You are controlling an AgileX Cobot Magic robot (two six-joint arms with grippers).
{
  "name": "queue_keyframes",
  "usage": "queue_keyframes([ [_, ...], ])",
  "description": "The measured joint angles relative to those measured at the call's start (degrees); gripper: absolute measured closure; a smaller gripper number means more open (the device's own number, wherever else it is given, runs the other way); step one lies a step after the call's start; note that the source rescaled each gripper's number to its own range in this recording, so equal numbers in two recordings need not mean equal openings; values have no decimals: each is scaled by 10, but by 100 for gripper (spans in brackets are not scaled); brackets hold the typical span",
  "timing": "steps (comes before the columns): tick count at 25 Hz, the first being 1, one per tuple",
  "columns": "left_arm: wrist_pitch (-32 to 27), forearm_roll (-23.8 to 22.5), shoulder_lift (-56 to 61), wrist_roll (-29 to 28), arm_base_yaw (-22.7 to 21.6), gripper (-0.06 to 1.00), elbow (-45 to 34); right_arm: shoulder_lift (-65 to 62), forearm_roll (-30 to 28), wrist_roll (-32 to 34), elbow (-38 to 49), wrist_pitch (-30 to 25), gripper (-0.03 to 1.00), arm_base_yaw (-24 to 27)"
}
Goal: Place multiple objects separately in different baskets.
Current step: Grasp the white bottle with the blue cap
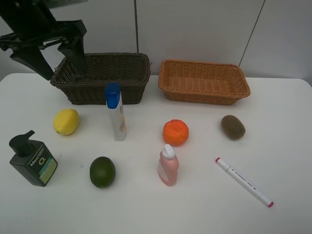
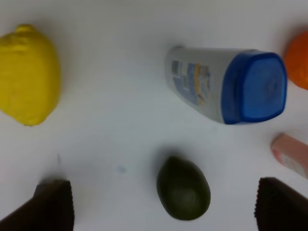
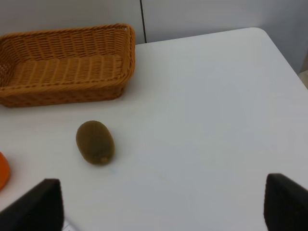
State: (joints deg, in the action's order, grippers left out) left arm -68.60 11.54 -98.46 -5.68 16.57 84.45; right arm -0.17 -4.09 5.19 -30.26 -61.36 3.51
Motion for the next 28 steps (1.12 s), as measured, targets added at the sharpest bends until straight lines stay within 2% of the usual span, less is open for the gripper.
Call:
queue_keyframes([
  [5,-1,-20,-75,-46,75,-3,59,0,0,0,0,0,-2,0],
  [11,-2,-31,-136,-89,121,-3,85,0,0,0,0,0,-2,0],
  [16,-1,-60,-179,-115,125,-3,89,0,0,0,0,0,-2,0],
  [23,2,-54,-228,-129,125,-2,89,0,0,0,0,0,-2,0],
  [24,1,-56,-229,-133,125,2,89,0,0,0,0,0,-2,0],
  [26,0,-63,-230,-143,125,21,89,0,0,0,0,0,-2,0],
  [28,0,-73,-230,-146,125,56,90,0,0,0,0,0,-2,0],
])
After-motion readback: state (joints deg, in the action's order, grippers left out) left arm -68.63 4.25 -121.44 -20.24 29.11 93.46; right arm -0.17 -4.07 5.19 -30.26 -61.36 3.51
